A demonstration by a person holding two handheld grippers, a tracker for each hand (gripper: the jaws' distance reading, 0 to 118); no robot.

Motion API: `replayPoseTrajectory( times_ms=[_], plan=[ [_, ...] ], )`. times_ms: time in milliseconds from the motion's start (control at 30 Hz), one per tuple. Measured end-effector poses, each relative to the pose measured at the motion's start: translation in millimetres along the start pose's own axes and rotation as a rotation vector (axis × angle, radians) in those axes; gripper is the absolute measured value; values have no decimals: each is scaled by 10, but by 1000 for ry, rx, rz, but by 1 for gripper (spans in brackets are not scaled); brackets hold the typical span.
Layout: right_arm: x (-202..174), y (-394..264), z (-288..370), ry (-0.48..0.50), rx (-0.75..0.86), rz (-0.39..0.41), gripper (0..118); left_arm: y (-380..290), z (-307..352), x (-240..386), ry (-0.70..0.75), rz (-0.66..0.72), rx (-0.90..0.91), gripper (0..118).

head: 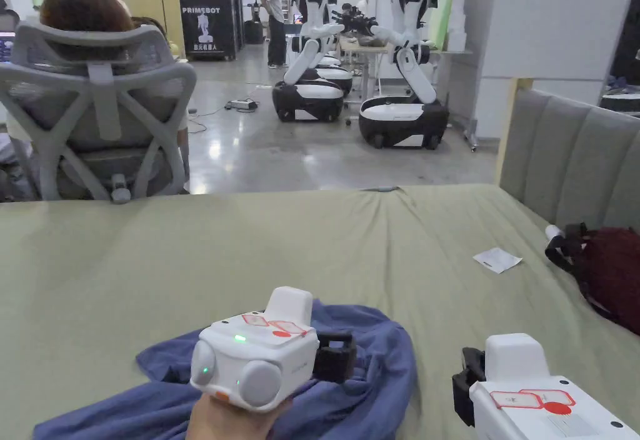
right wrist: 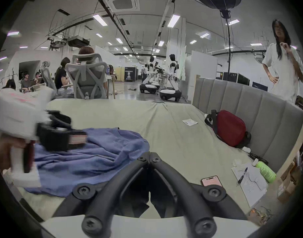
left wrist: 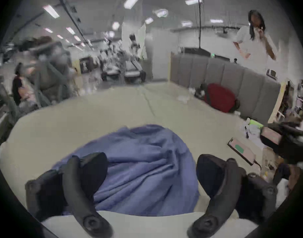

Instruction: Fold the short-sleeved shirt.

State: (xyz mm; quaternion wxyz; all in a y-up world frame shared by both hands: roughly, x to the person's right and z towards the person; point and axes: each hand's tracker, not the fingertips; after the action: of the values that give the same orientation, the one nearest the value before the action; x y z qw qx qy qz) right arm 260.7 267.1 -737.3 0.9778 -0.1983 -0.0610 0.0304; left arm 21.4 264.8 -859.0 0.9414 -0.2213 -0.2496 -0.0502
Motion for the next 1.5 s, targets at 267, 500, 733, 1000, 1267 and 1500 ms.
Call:
replayPoseTrajectory(
  times_ms=[267,500,733,1000,1267,1500],
  plan=[
    [-497,54,142,94,48,21,0,-925,1480,-546,334,68,43,0],
    [-672,20,107,139,30,35,0,-790,1463,-1593,302,258,-159,0],
    [-752,65,-114,155,-19,63,0,-721,564,-2788,395,421,-466,0],
    [-803,118,-381,150,-63,77,0,-820,-1,-2886,470,388,-514,75],
    [-773,175,-541,132,-74,94,0,-1022,-201,-2913,453,386,-617,41],
    [-407,403,-1190,127,-197,27,0,-858,28,-2834,405,372,-531,0]
  ],
)
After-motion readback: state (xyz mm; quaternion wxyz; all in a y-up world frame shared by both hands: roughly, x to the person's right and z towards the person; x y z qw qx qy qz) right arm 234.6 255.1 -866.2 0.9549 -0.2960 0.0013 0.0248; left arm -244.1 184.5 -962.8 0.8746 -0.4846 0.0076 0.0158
